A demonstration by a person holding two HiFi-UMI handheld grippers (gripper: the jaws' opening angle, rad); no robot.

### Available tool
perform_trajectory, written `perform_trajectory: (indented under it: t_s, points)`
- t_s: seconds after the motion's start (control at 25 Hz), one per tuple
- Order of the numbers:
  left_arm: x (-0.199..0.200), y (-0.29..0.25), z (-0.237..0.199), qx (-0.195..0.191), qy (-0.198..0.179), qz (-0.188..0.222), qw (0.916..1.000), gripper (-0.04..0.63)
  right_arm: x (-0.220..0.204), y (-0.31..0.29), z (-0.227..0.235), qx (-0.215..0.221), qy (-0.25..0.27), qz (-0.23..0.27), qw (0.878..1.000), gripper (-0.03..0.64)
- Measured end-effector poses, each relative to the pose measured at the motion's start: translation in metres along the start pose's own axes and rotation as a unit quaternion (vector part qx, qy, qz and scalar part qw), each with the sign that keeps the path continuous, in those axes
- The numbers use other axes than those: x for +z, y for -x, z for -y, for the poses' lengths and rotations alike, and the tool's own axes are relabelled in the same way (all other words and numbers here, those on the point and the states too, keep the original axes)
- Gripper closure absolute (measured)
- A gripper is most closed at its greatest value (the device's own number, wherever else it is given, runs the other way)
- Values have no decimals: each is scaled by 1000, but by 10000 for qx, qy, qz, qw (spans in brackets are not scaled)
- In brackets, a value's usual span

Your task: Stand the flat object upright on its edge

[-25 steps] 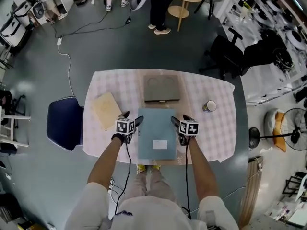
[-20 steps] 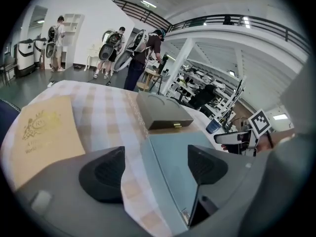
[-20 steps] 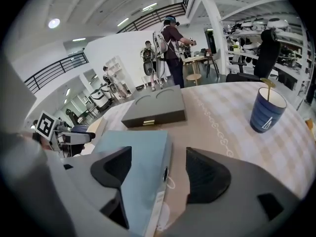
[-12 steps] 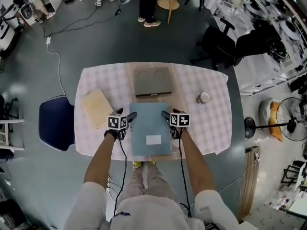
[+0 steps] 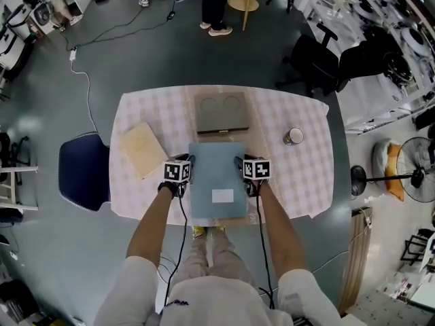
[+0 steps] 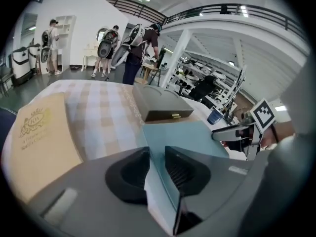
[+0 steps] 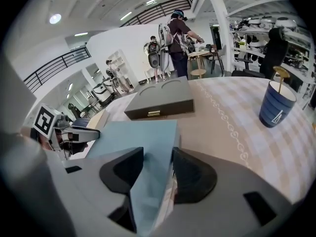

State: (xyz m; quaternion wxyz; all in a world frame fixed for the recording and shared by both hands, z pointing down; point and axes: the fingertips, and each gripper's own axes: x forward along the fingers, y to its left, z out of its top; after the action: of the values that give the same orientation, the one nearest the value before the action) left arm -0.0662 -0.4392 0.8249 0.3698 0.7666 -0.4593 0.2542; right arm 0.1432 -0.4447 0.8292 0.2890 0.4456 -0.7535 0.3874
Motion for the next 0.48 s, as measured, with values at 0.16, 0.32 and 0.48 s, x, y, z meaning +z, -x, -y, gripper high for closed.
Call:
perform_trajectory:
  t_s: [0.16,0.32,0.48]
  points:
    - [0,2,0,-27,119,-41,9999,497,0,2,-1,-36,15,-15,10000,426]
    - [2,3,4,-88,190,-13,9998,479,2,6,-2,-87,-23,27,10000,430]
    - [2,4,9,-186,374,81,9991,440,3,12,-2,-141,-89,132,9998,443]
